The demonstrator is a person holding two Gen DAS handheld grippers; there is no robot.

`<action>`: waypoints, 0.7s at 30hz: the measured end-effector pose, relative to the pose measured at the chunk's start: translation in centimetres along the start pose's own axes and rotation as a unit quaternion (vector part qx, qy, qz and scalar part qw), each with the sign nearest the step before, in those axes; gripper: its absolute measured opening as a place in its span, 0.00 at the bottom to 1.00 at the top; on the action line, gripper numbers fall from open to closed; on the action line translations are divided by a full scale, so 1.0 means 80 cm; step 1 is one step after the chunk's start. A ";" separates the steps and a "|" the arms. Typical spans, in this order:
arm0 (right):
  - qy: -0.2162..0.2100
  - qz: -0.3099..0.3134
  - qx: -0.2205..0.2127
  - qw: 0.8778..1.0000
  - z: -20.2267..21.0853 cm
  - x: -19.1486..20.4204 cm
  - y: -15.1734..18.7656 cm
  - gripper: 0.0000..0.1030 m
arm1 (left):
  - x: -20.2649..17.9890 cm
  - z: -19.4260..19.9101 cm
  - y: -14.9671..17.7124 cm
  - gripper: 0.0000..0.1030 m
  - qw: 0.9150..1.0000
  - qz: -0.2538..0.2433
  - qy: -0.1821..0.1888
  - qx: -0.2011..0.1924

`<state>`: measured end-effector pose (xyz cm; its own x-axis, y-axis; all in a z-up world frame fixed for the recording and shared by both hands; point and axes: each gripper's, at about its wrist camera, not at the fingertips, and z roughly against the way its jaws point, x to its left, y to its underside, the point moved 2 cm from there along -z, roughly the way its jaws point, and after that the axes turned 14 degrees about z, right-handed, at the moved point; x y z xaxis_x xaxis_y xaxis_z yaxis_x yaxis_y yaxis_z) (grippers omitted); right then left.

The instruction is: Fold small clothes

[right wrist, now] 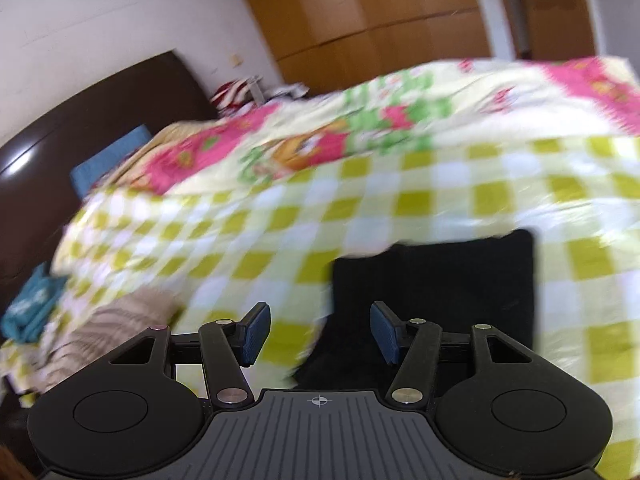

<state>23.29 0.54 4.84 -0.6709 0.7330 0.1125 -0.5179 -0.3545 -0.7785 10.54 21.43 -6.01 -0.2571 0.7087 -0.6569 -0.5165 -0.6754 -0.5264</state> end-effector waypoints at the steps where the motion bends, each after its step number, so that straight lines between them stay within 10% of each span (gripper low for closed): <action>1: 0.007 0.000 0.006 1.000 -0.007 -0.007 -0.002 0.55 | 0.003 0.010 -0.003 0.45 1.000 0.002 -0.001 -0.010; 13: 0.000 0.124 0.096 0.988 -0.104 0.006 -0.020 0.60 | -0.079 0.013 0.000 0.61 0.996 -0.053 0.074 -0.022; 17: 0.012 0.089 0.117 0.989 -0.118 -0.009 -0.013 0.17 | -0.076 -0.008 0.014 0.42 0.997 -0.065 0.032 -0.006; 21: -0.011 0.045 0.079 0.996 -0.088 -0.015 -0.031 0.10 | -0.067 0.005 0.015 0.28 0.998 -0.034 0.059 -0.004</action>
<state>29.14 4.61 2.25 -0.7295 0.6812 0.0610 -0.5301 -0.5068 -0.6798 10.97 16.90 -2.92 -0.1240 0.7239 -0.6786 -0.5233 -0.6288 -0.5751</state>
